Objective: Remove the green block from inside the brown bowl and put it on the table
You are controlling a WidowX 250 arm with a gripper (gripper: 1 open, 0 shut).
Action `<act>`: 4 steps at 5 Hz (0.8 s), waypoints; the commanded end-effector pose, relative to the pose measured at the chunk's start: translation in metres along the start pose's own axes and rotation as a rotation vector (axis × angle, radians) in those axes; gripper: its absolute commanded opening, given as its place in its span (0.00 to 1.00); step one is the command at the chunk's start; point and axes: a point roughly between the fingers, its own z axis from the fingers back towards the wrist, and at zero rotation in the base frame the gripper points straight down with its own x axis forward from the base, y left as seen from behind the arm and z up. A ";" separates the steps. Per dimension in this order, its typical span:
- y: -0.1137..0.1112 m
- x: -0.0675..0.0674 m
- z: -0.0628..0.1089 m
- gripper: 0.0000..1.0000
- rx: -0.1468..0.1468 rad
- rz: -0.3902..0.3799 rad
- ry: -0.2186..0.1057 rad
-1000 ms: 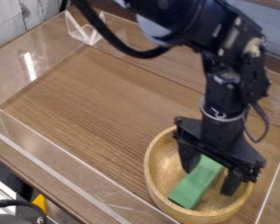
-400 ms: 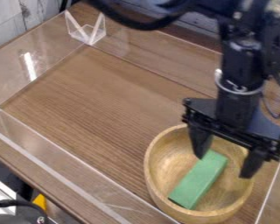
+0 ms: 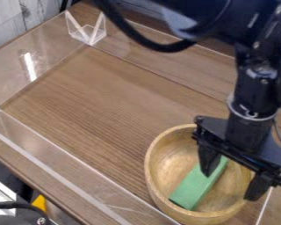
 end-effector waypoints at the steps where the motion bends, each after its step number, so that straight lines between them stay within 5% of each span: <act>1: 0.006 0.000 0.007 1.00 -0.011 -0.064 -0.033; 4: 0.034 0.000 0.009 1.00 0.002 -0.011 -0.029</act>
